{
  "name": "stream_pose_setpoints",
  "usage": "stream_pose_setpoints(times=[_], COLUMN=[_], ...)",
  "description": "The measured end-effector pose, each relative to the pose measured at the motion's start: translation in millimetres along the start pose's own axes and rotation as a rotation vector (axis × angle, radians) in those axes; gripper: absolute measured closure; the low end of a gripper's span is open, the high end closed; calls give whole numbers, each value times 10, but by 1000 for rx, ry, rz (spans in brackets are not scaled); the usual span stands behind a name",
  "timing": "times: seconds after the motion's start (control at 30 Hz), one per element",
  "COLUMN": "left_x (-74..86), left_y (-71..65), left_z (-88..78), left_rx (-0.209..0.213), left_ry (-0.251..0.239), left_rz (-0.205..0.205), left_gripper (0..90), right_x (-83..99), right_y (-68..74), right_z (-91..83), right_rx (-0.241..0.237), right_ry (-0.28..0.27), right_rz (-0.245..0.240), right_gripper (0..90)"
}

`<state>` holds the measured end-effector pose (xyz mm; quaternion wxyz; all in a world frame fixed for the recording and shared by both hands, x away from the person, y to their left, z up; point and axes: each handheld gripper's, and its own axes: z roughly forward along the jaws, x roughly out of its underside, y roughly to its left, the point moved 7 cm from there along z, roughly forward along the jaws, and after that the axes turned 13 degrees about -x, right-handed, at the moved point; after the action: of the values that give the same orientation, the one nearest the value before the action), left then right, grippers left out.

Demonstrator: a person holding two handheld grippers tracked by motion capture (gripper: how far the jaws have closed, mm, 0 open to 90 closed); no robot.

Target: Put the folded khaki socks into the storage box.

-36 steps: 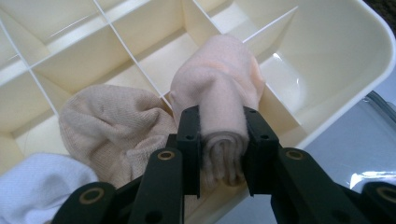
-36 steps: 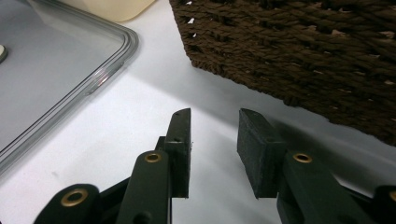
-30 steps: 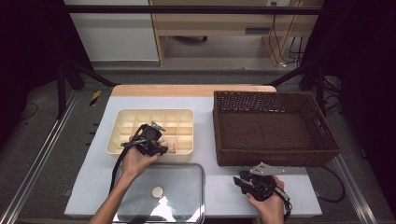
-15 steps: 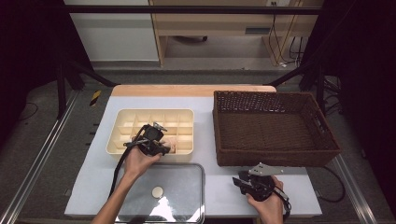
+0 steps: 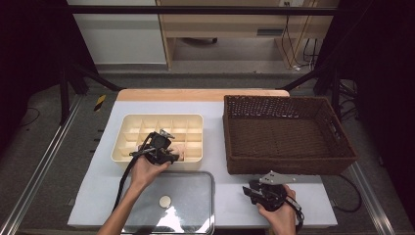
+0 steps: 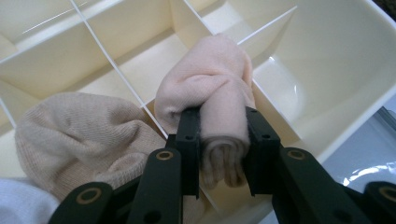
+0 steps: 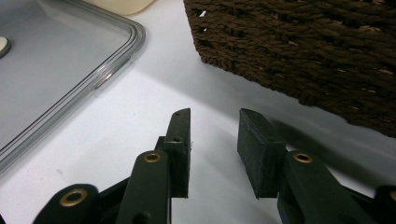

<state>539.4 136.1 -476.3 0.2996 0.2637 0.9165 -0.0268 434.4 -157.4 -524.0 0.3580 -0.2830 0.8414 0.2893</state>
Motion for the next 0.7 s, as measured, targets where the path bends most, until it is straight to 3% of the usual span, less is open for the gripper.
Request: stream_pose_setpoints(times=[0.07,0.17,0.2,0.3,0.33,0.4,0.5,0.7], left_x=[-9,-27,-43,-70,-79,-85,-78,-10], left_y=[14,40,71,102,101,98,58,10], left_z=[-25,-82,-151,-243,-259,-262,-193,-22], left_rx=[4,-2,-13,-10,-9,-5,-10,-30], left_ry=[-12,-40,-78,-123,-135,-141,-124,-49], left_rz=[-18,-21,-24,-38,-40,-31,-12,40], left_gripper=[677,534,512,495,511,630,767,813], right_x=[1,1,0,-5,-5,-4,0,6], right_y=[-1,-1,-8,-16,-17,-19,-17,-17], right_z=[-5,-18,-20,-35,-39,-44,-37,-17], right_rx=[1,0,4,8,9,10,8,6], right_ry=[-1,-4,-7,-11,-12,-12,-8,0], right_rz=[2,6,5,5,4,2,2,-2], right_gripper=[648,642,642,641,641,644,652,662])
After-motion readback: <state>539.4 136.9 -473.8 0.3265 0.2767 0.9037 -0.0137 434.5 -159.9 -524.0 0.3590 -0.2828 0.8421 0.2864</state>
